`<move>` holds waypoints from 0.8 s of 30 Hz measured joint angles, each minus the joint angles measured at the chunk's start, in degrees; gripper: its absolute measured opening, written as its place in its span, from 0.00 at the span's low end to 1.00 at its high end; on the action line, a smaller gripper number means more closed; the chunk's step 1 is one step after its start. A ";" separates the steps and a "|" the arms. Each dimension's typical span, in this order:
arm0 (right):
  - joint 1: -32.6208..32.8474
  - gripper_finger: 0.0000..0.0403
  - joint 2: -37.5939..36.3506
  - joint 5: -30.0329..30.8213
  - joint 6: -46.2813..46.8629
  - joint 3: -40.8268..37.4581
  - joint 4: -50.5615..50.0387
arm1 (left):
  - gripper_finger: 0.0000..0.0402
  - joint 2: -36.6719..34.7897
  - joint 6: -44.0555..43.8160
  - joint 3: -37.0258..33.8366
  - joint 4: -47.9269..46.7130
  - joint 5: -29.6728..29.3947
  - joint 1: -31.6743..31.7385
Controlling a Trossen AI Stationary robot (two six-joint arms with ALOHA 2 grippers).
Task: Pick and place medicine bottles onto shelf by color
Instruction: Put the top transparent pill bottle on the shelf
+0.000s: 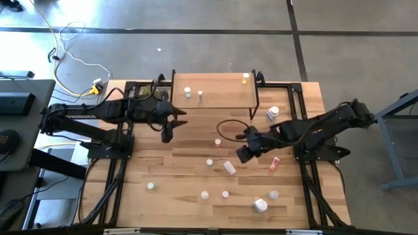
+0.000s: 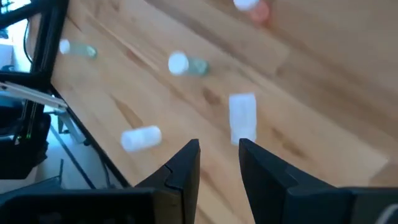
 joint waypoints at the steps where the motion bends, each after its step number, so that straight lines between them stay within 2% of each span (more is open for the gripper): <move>1: 0.85 0.26 0.00 0.00 1.16 0.02 -0.37 | 0.40 0.00 -0.13 0.00 -0.07 -0.02 -0.79; 9: 5.72 0.28 1.08 -0.01 8.44 0.01 -0.66 | 0.40 0.00 -1.92 0.00 -2.01 -0.17 -5.38; 20: 8.70 0.51 8.36 0.10 9.96 0.00 -1.37 | 0.40 0.00 -2.47 0.00 -2.54 -0.79 -8.47; 24: 9.01 0.56 12.19 0.31 9.68 0.00 -0.22 | 0.40 0.00 -2.49 0.00 -2.54 -0.76 -8.49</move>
